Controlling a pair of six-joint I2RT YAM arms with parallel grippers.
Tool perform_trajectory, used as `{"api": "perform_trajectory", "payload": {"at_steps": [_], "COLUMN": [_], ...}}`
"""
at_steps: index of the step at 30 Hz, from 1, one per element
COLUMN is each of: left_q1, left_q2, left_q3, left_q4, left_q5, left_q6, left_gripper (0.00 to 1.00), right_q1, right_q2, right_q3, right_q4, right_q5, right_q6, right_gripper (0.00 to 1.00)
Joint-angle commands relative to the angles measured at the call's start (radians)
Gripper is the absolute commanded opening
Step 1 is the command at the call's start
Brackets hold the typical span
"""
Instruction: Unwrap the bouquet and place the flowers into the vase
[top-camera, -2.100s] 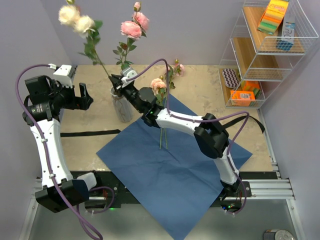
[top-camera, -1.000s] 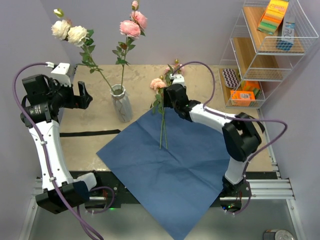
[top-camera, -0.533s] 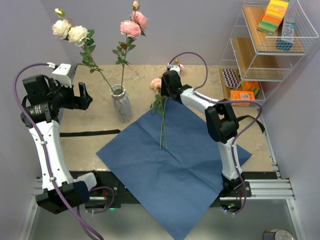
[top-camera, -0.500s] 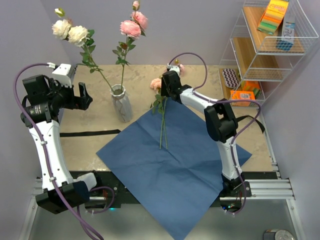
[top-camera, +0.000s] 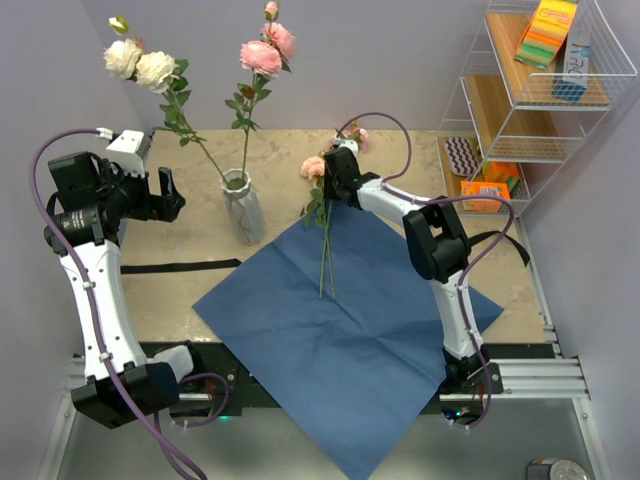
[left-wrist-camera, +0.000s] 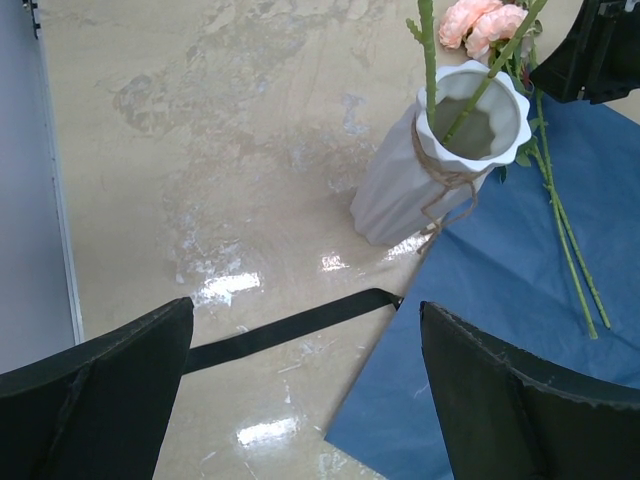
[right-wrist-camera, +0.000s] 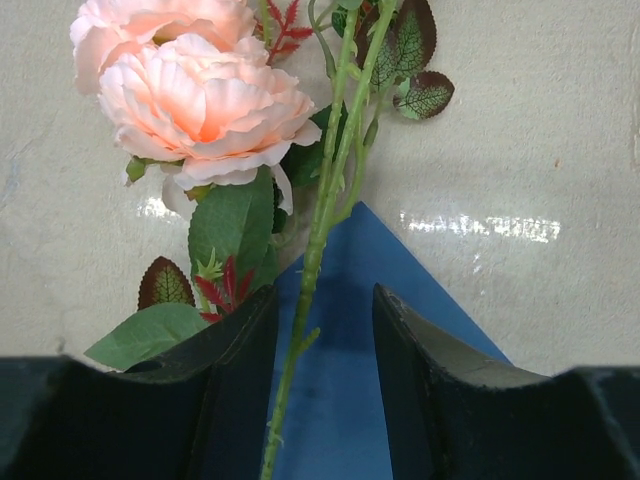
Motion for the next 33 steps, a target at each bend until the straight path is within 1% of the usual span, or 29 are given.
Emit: {"api": "perform_trajectory", "payload": {"at_steps": [1, 5, 9, 12, 13, 14, 17, 19, 22, 23, 25, 28, 29, 31, 32, 33], "left_q1": [0.010, 0.010, 0.011, 0.010, 0.010, 0.010, 0.008, 0.010, 0.010, 0.010, 0.010, 0.010, 0.010, 0.010, 0.010, 0.011], "left_q2": [-0.017, -0.020, -0.022, -0.020, -0.022, -0.022, -0.022, -0.022, -0.017, -0.017, -0.023, -0.025, -0.023, -0.020, -0.019, -0.019], "left_q3": [0.002, 0.010, 0.021, 0.028, 0.030, 0.031, 0.033, 0.036, 0.047, 0.051, 0.060, 0.079, 0.083, 0.096, 0.097, 0.100], "left_q4": [0.033, 0.027, 0.021, 0.017, 0.015, 0.012, 0.007, 0.004, -0.014, -0.022, -0.026, -0.039, -0.043, -0.060, -0.065, -0.068], "left_q5": [-0.003, -0.011, -0.011, -0.005, -0.003, -0.003, -0.005, -0.006, 0.001, 0.005, 0.009, 0.021, 0.026, 0.047, 0.055, 0.078], "left_q6": [0.019, 0.019, 0.019, 0.019, 0.018, 0.016, 0.019, 0.025, 0.028, 0.030, 0.028, 0.025, 0.027, 0.024, 0.024, 0.025], "left_gripper": [0.99, 0.99, 0.99, 0.99, 0.99, 0.99, 0.99, 0.99, 0.99, 0.99, 0.99, 0.99, 0.99, 0.99, 0.99, 0.99], "right_q1": [-0.003, -0.003, -0.006, -0.007, -0.007, -0.007, -0.007, -0.009, -0.009, -0.009, -0.007, -0.007, -0.006, -0.001, 0.003, 0.010], "right_q2": [0.042, 0.074, 0.097, 0.093, 0.081, 0.065, -0.005, -0.048, -0.149, -0.206, -0.254, -0.379, -0.453, -0.551, -0.599, -0.705], "right_q3": [0.053, 0.089, 0.119, 0.107, 0.100, 0.090, 0.034, -0.011, -0.074, -0.091, -0.126, -0.202, -0.254, -0.325, -0.415, -0.461], "right_q4": [0.007, -0.012, -0.024, -0.013, -0.004, 0.004, 0.047, 0.073, 0.112, 0.125, 0.128, 0.169, 0.188, 0.279, 0.331, 0.453], "right_q5": [-0.011, -0.014, -0.025, -0.037, -0.041, -0.041, -0.029, -0.023, 0.004, 0.014, 0.031, 0.064, 0.074, 0.071, 0.067, 0.061], "right_q6": [0.023, 0.020, 0.028, 0.043, 0.048, 0.051, 0.060, 0.060, 0.071, 0.078, 0.086, 0.098, 0.095, 0.094, 0.080, 0.065], "right_gripper": [0.45, 0.44, 0.39, 0.28, 0.23, 0.12, 0.00, 0.00, 0.00, 0.00, 0.00, 0.00, 0.00, 0.00, 0.00, 0.00]}}
